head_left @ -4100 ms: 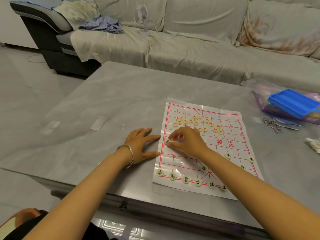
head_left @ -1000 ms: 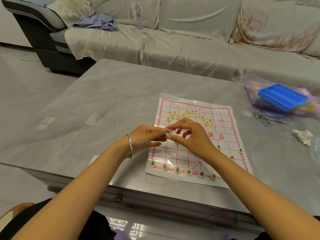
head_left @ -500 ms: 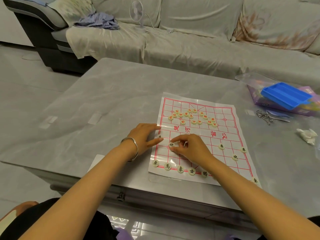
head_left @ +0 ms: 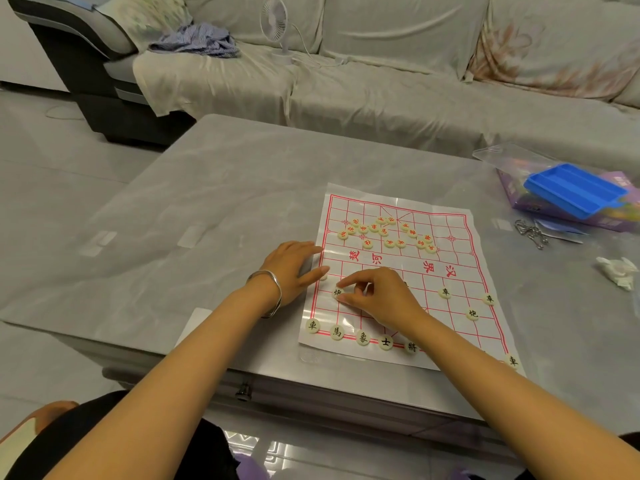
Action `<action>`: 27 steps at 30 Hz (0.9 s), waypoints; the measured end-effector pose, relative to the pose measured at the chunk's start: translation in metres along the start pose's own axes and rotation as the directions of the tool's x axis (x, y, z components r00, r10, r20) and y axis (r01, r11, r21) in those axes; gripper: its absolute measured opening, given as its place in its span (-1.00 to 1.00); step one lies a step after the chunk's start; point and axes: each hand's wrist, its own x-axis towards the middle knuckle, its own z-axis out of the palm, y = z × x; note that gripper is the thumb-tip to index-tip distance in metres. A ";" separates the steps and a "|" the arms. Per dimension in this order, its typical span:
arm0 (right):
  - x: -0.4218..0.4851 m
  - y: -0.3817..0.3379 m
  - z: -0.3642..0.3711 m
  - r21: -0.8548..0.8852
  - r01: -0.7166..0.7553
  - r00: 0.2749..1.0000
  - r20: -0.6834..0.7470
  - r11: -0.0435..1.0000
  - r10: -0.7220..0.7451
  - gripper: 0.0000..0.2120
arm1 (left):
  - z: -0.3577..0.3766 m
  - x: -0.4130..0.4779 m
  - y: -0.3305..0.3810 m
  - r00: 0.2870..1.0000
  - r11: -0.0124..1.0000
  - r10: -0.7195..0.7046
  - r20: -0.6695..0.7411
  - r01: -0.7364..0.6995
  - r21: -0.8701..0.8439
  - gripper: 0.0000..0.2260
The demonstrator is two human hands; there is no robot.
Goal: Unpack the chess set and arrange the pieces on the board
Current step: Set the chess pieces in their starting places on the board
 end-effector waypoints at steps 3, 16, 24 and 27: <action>0.000 0.002 -0.001 0.014 0.005 1.000 0.005 1.000 -0.005 -0.77 | -0.001 0.003 0.002 1.000 1.000 -0.002 -0.017 0.002 -0.011 -0.52; 0.001 0.055 -0.096 0.123 -0.008 0.970 -0.241 0.992 0.038 -0.80 | -0.006 0.025 0.035 0.997 0.989 0.057 -0.046 -0.063 -0.135 -0.53; 0.018 0.105 -0.131 0.032 -0.113 0.993 0.020 0.993 0.112 -0.46 | 0.018 0.076 0.040 0.973 0.959 0.013 0.232 -0.078 0.273 -0.36; 0.030 0.115 -0.126 -0.026 -0.062 0.991 0.115 0.998 0.064 -0.40 | 0.024 0.094 0.046 0.964 0.935 0.019 0.264 -0.111 0.338 -0.34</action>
